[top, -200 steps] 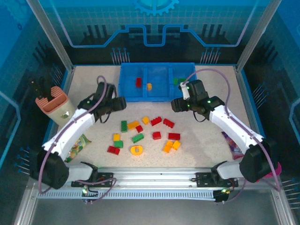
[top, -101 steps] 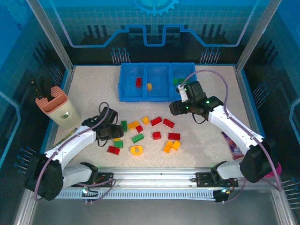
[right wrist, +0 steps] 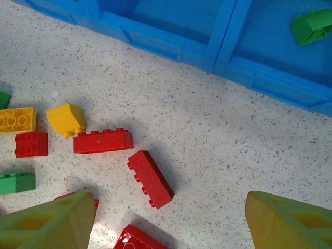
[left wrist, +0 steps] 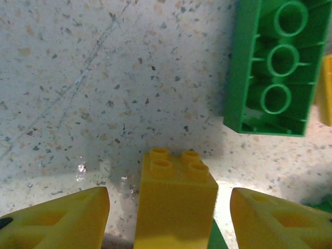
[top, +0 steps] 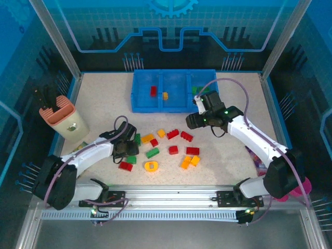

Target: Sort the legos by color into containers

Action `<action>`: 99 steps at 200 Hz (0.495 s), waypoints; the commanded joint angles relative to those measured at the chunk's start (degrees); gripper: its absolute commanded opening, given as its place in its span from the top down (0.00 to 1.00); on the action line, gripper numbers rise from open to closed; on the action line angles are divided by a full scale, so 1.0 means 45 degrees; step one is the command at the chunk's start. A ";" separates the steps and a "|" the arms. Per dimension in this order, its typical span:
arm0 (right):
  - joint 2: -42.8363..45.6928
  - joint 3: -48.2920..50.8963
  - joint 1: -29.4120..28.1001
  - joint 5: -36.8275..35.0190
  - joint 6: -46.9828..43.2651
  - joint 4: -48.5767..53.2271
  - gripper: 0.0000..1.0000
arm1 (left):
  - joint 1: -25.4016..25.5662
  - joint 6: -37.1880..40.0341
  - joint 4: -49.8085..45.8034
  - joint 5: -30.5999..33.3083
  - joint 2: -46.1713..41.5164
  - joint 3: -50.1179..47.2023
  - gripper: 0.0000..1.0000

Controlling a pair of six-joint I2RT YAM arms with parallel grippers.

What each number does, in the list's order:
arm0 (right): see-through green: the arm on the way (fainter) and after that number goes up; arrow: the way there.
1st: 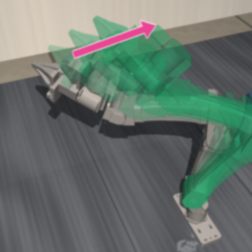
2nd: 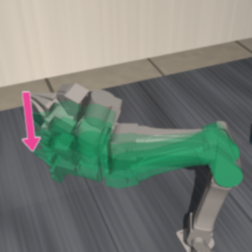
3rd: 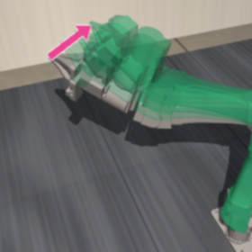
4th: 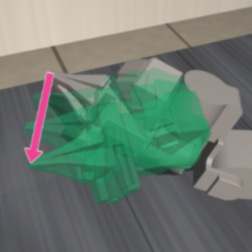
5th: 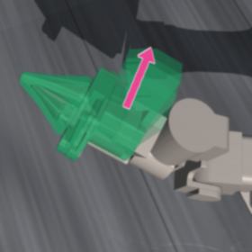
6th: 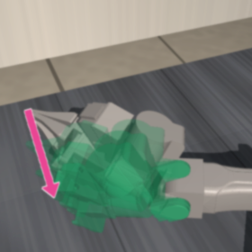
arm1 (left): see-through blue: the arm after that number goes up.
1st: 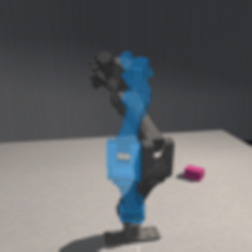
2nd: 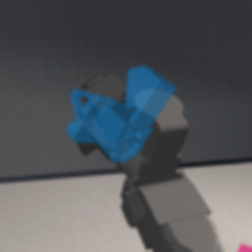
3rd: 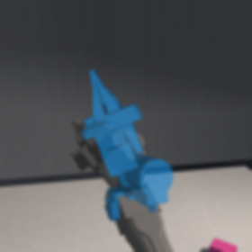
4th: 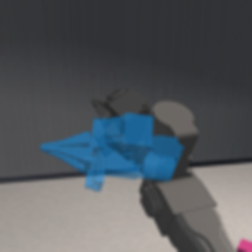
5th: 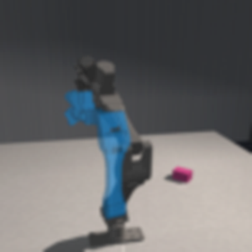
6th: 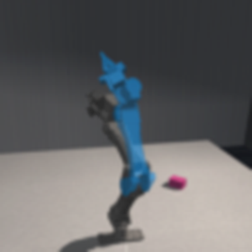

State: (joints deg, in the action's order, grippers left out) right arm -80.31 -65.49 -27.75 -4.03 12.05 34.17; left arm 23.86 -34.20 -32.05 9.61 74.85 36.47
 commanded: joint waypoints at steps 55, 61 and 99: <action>-0.0247 -0.0661 -0.0201 -0.0474 -0.0039 0.0297 0.23 | 0.0089 -0.0077 0.0031 0.0074 0.1694 0.0470 0.60; -0.0291 -0.0662 -0.0186 -0.0492 -0.0059 0.0297 0.23 | 0.0088 -0.0077 0.0044 0.0072 0.1735 0.0485 0.62; -0.0551 -0.0748 -0.0183 -0.0530 -0.0108 0.0248 0.23 | 0.0089 0.0160 -0.0199 -0.0012 0.1626 0.1014 0.74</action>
State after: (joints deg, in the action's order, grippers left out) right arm -81.78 -67.20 -27.81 -5.61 11.99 34.52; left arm 23.86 -34.28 -34.09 11.33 81.36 38.92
